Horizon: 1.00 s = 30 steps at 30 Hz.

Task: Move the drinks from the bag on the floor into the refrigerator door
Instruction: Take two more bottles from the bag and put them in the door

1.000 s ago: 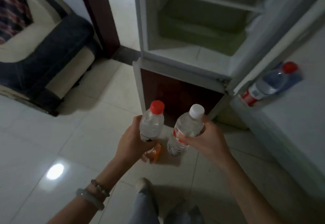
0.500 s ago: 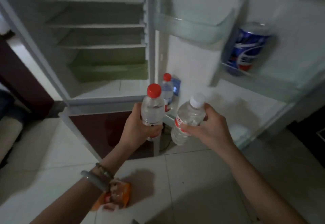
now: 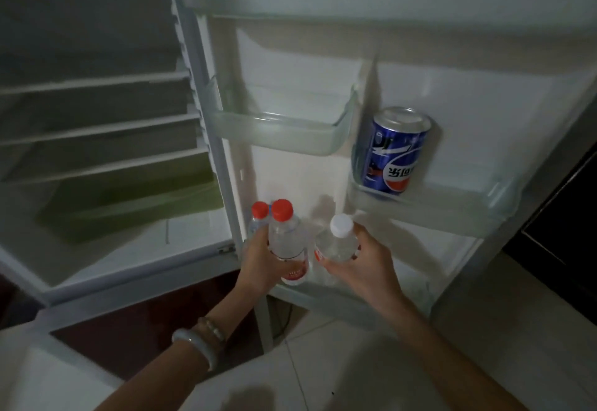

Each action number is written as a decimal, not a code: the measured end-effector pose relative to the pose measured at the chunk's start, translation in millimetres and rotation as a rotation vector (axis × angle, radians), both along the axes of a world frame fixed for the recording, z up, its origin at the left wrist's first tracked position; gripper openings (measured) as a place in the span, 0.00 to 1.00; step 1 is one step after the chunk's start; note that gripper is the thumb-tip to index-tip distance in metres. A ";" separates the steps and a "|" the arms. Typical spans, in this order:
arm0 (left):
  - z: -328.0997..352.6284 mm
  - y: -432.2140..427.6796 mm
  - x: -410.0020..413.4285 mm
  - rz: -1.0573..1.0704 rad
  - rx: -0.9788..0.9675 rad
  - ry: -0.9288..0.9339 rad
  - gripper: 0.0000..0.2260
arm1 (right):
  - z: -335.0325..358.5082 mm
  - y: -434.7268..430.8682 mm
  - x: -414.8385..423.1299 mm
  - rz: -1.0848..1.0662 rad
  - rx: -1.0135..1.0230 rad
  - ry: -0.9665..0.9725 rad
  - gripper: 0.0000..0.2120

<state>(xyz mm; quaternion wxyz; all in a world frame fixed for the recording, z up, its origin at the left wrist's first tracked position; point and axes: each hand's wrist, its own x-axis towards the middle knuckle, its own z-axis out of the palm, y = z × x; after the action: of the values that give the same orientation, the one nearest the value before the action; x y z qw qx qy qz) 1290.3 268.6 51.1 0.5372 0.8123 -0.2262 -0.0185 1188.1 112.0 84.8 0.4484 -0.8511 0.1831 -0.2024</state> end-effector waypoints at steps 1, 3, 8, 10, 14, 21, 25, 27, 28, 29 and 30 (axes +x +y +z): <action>-4.2 -3.2 7.0 -0.025 0.012 -0.009 0.28 | -3.2 0.6 5.8 -0.004 0.017 0.023 0.31; -11.9 -10.0 16.8 -0.043 0.043 -0.032 0.24 | -11.6 1.8 16.4 -0.031 0.026 0.057 0.31; -46.6 -23.6 29.0 0.013 0.083 -0.009 0.16 | -32.0 3.9 31.2 -0.131 0.020 0.093 0.28; -58.4 -26.2 31.2 0.027 0.126 0.006 0.20 | -38.7 3.5 34.7 -0.167 0.029 0.098 0.27; -69.0 -31.0 30.5 0.067 0.193 0.017 0.28 | -50.2 3.0 42.1 -0.200 0.037 0.127 0.28; -118.2 -40.5 50.3 0.029 0.319 0.052 0.29 | -56.1 3.5 46.6 -0.207 0.060 0.179 0.27; -99.5 -37.1 41.3 0.041 0.285 -0.006 0.24 | -62.4 4.8 51.6 -0.185 0.051 0.199 0.35; -90.4 -36.3 36.2 -0.007 0.254 -0.022 0.25 | -66.5 4.7 52.0 -0.183 0.046 0.196 0.38; -87.6 -35.2 33.8 -0.029 0.252 -0.028 0.26 | -67.6 4.4 51.7 -0.183 0.059 0.199 0.39; -86.7 -34.3 32.9 -0.044 0.246 -0.026 0.28 | -70.3 3.0 51.2 -0.181 0.074 0.204 0.39; -85.1 -33.7 32.2 -0.050 0.241 -0.018 0.31 | -72.1 2.1 50.3 -0.177 0.081 0.208 0.38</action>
<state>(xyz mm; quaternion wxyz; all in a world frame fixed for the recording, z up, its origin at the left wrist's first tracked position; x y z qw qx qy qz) 1322.5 234.9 -34.1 0.4330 0.8652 -0.2473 -0.0519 1238.4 114.1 12.8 0.4415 -0.8291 0.3112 -0.1444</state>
